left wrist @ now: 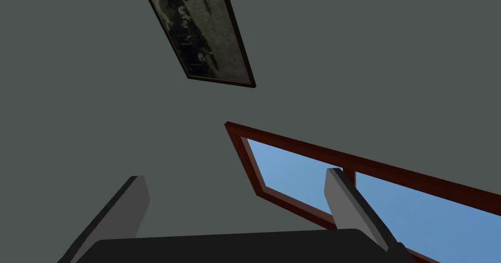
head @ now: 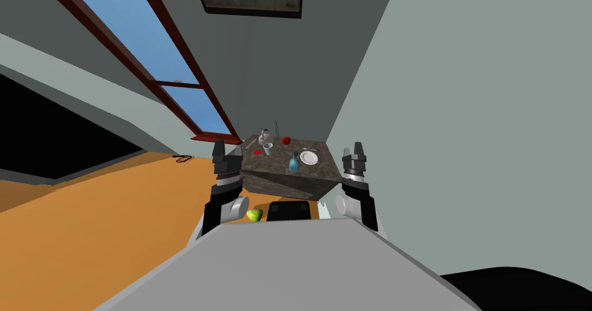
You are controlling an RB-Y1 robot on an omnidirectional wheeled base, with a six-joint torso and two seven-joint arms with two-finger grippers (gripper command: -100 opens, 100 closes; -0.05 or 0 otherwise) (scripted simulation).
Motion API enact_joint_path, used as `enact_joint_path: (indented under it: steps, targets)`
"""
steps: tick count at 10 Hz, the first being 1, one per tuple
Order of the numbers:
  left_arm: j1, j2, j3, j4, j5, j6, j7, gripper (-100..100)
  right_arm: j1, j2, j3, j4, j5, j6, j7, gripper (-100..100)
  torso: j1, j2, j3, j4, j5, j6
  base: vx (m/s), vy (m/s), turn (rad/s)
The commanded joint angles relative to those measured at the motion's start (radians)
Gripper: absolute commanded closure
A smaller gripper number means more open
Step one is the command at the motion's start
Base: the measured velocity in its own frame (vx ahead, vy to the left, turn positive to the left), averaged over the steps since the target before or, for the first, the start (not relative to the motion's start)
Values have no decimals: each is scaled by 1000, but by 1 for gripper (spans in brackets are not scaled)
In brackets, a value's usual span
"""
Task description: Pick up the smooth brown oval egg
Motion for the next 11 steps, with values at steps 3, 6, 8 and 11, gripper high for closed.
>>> enact_joint_path:
  steps: [3, 6, 8, 11]
  targets:
    - [0, 0, 0, 0, 0, 0, 0, 0, 15, -86, -8, 22, 50, -12, -37, -100, -1, 1, 0, 0, 0, 0, -9, -14, -61]
    - [0, 0, 0, 0, 0, 0, 0, 0, 31, -163, -24, 57, 118, -24, -83, -100, -1, 1, 1, 0, 0, 0, -13, -1, -10]
    - [0, 0, 0, 0, 0, 0, 0, 0, 42, -222, -40, 89, 174, -32, -120, -100, 0, 1, 1, 0, 0, 0, -20, 22, 38]
    - [0, 0, 0, 0, 0, 0, 0, 0, 62, -314, -69, 149, 267, -41, -179, -100, 2, 1, 1, 0, 0, 0, -19, 46, 116]
